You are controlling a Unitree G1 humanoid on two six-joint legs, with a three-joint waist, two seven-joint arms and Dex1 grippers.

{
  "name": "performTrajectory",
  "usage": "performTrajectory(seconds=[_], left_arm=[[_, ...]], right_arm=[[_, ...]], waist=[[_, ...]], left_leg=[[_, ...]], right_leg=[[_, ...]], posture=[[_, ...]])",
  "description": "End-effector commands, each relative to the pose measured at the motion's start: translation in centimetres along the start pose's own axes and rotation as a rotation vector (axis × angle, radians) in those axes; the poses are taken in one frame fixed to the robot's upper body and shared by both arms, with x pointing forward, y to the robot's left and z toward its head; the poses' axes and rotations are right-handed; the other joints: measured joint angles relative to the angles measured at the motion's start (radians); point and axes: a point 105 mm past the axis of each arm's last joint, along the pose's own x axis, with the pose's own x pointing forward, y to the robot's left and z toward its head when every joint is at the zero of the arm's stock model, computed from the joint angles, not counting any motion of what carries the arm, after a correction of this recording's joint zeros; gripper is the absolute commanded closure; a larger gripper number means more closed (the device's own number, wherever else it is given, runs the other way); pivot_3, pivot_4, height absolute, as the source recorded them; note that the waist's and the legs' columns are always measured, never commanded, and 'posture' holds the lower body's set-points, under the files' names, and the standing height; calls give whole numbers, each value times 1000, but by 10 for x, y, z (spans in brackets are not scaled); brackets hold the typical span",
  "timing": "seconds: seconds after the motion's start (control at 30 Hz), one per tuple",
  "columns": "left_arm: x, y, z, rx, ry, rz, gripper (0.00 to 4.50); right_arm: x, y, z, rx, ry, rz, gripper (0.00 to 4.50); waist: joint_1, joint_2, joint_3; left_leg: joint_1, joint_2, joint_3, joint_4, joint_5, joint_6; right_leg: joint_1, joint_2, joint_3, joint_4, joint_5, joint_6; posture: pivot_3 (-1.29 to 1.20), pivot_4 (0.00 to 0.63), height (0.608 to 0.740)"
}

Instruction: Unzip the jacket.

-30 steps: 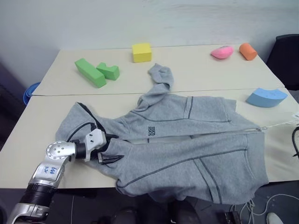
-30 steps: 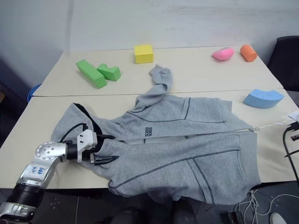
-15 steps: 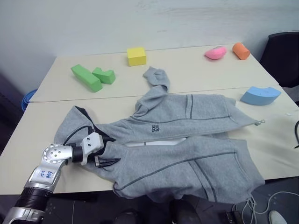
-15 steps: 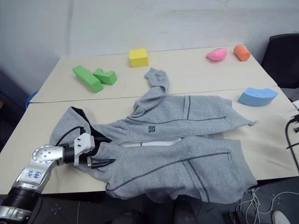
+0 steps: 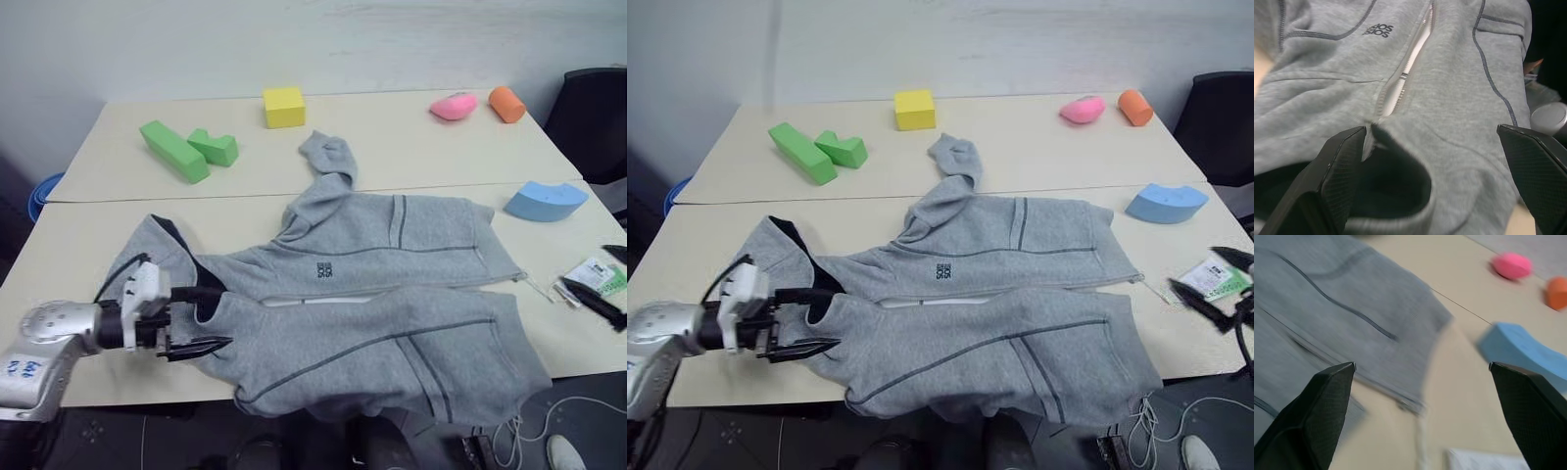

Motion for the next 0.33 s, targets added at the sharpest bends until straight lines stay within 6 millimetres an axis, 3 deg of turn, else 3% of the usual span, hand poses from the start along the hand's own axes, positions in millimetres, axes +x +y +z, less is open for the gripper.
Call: performTrajectory(seconds=[0.03, 0.2, 0.33], left_arm=[[-15, -9, -7, 80, 41, 4, 0], [-30, -6, -29, 106, 89, 129, 0], [-31, -8, -31, 129, 71, 199, 0]], right_arm=[[19, 57, 20, -154, -79, 298, 38], [26, 105, 3, -185, -101, 492, 38], [28, 107, 1, -114, -155, 446, 38]], waist=[[8, -1, 1], [33, -7, 3], [37, -7, 3]], left_leg=[[0, 0, 0, 0, 0, 0], [-2, 0, -1, 1, -2, 0], [-2, 0, -1, 2, -4, 2]], right_leg=[[-1, 0, -1, 0, 0, -1], [0, 0, -3, -1, -1, -2], [0, -1, -3, -1, -1, -2]], posture=[[0, 150, 740], [0, 150, 740], [0, 150, 740]])
